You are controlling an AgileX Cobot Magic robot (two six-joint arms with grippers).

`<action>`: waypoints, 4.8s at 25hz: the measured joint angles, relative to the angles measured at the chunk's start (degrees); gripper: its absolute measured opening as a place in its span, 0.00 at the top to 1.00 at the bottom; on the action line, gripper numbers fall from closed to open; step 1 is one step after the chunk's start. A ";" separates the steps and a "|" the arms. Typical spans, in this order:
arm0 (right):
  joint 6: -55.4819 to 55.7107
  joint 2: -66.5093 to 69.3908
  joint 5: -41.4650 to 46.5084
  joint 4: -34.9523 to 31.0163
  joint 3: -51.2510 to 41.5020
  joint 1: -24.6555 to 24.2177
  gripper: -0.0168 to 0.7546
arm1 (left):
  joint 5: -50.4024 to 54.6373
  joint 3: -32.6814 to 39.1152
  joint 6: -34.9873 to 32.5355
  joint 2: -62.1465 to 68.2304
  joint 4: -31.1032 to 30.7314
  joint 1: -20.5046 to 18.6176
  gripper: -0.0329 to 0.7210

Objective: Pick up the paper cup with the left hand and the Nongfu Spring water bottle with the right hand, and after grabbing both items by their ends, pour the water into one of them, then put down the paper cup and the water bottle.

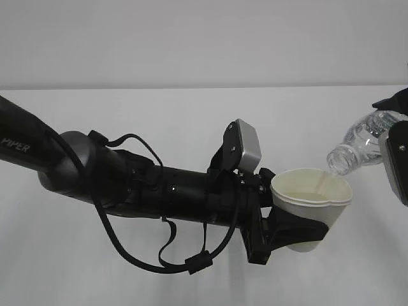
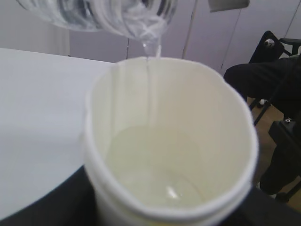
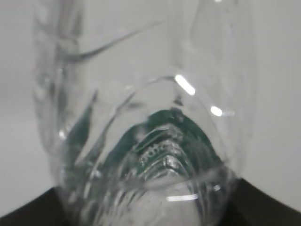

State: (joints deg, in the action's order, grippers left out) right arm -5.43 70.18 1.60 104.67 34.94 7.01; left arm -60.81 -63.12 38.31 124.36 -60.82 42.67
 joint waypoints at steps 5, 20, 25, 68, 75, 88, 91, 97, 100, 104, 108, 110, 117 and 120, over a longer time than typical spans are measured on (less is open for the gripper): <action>0.00 0.00 0.00 0.00 0.00 0.00 0.45 | 0.00 0.00 0.12 0.00 0.00 0.00 0.41; -0.14 0.00 -0.11 0.00 0.00 0.00 0.45 | 0.00 0.00 0.12 0.00 0.00 0.00 0.41; -0.14 0.00 -0.11 0.00 0.00 0.00 0.45 | 0.00 0.00 0.12 0.00 0.00 0.00 0.41; -0.24 0.00 -0.11 0.00 0.00 0.00 0.45 | 0.00 0.00 0.12 0.00 0.00 0.00 0.41; -0.58 0.00 -0.11 0.00 0.00 0.00 0.45 | 0.00 0.00 0.24 0.00 -0.10 0.00 0.41; -1.12 0.00 -0.11 0.00 0.00 0.00 0.45 | 0.00 0.00 0.37 0.00 -0.10 0.00 0.41; -1.40 0.00 -0.11 0.00 0.00 0.00 0.45 | 0.00 0.00 0.37 0.00 -0.10 0.00 0.41; -1.55 0.00 -0.11 0.00 0.00 0.00 0.45 | 0.00 0.00 0.37 0.00 -0.10 0.00 0.41; -1.55 0.00 -0.11 0.00 0.00 0.00 0.45 | 0.00 0.00 0.37 0.00 -0.10 0.00 0.41; -1.58 0.00 -0.11 0.00 0.00 0.00 0.45 | 0.00 0.00 0.49 0.00 -0.10 0.00 0.41; -1.67 0.00 -0.11 0.00 0.00 0.00 0.45 | 0.00 0.00 0.73 0.00 -0.10 0.00 0.41; -1.88 0.00 -0.11 0.00 0.00 0.00 0.45 | 0.00 0.00 0.83 0.00 -0.10 0.00 0.41; -2.14 0.00 -0.11 0.00 0.00 0.00 0.45 | 0.00 0.00 0.83 0.00 -0.10 0.00 0.41; -2.14 0.00 -0.11 0.00 0.00 0.00 0.45 | 0.00 0.00 0.83 0.00 -0.21 0.00 0.41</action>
State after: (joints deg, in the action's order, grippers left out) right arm -7.56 70.18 1.49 104.67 34.94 7.01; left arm -60.81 -63.12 39.14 124.36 -61.03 42.67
